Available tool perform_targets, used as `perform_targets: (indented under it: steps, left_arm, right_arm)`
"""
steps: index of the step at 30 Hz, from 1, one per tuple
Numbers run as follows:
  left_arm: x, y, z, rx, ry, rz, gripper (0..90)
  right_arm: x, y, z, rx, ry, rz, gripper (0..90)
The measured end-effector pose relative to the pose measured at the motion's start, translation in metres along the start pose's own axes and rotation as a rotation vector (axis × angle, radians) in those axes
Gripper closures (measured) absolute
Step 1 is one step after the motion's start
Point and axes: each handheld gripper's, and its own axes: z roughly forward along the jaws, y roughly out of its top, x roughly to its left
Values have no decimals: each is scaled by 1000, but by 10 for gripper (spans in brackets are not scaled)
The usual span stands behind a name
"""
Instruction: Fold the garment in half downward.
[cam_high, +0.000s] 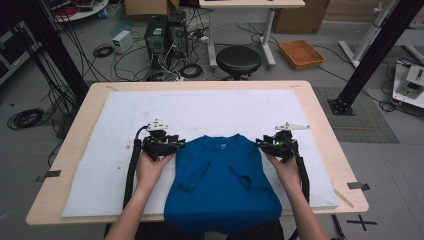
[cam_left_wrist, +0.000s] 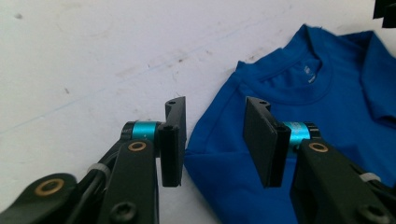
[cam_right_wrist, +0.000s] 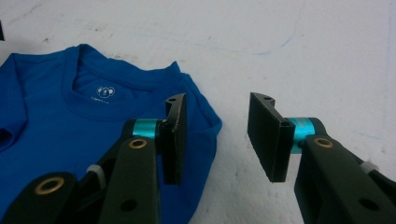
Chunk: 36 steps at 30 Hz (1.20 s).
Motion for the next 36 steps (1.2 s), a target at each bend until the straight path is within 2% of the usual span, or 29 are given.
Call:
perform_targets:
  steps: [3,11,15,17,20,22,24,25,26,27,30,33,35,36]
  left_arm:
    - [-1,-2,11,37,-5,-17,617]
    - [-1,-5,16,94,13,-15,666]
    - [-2,-7,18,107,18,-12,733]
    - [-3,-9,18,104,25,-9,772]
    - [-4,-11,17,101,29,-2,843]
    - [-3,-12,16,99,28,-6,843]
    - [-2,-12,15,102,28,-3,843]
    - [-3,-11,15,96,26,-4,841]
    - [-3,-11,14,80,25,-4,704]
    - [-4,-10,14,60,32,-17,653]
    - [-2,-3,18,54,17,-31,637]
    - [-3,4,27,92,7,-17,622]
    - [-5,9,34,121,14,4,615]
    - [-7,11,40,124,25,19,604]
  right_arm:
    - [2,0,5,22,2,-9,583]
    - [6,-2,15,83,6,-26,672]
    - [10,-3,17,86,0,-61,806]
    - [12,-4,18,83,-3,-73,845]
    - [9,-4,15,66,-14,-58,856]
    - [7,-4,14,62,-8,-46,855]
    - [6,-4,14,64,-7,-43,848]
    - [6,-4,13,60,-2,-42,808]
    - [5,-2,10,42,13,-41,754]
    - [5,0,8,31,12,-42,751]
    - [5,6,8,10,11,-38,726]
    - [4,14,15,31,3,-40,710]
    - [4,18,21,44,9,-46,689]
    - [5,20,28,68,4,-49,684]
